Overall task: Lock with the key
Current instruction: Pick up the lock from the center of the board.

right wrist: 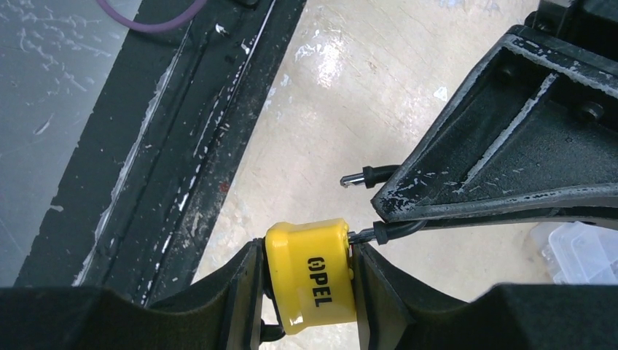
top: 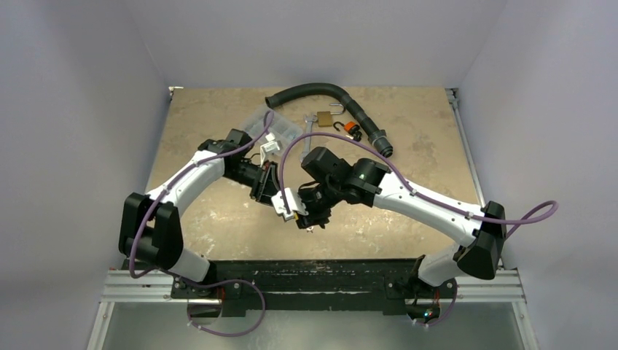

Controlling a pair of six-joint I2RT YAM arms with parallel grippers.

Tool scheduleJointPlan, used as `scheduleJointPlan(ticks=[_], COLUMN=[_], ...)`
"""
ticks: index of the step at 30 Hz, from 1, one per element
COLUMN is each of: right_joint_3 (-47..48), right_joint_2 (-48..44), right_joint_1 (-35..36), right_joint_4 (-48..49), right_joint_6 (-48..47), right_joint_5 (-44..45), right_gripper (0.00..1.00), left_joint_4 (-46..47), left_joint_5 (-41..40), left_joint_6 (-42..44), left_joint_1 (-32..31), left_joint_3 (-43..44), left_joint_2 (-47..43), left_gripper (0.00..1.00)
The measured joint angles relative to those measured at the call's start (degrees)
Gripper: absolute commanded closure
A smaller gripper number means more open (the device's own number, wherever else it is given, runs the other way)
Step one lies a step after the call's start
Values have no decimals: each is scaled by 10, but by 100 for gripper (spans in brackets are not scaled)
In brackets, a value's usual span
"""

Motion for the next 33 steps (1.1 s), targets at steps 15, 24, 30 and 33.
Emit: scheduleJointPlan(ticks=[15, 24, 30, 33], right_joint_3=[4, 19, 19, 16], right_joint_2=[-23, -118, -141, -139], right_joint_1=[-69, -193, -216, -227], right_joint_4=[60, 152, 183, 187], right_joint_6=[76, 178, 235, 260], right_joint_5=[17, 33, 32, 32], right_gripper=[1, 1, 1, 1], left_joint_4=[-135, -214, -197, -125], left_joint_5=[-15, -8, -11, -28], left_joint_6=[173, 238, 132, -11], left_joint_1=[3, 71, 82, 84], left_joint_3=[34, 84, 133, 131], left_joint_2=[-10, 25, 35, 22], left_gripper=[100, 100, 100, 100])
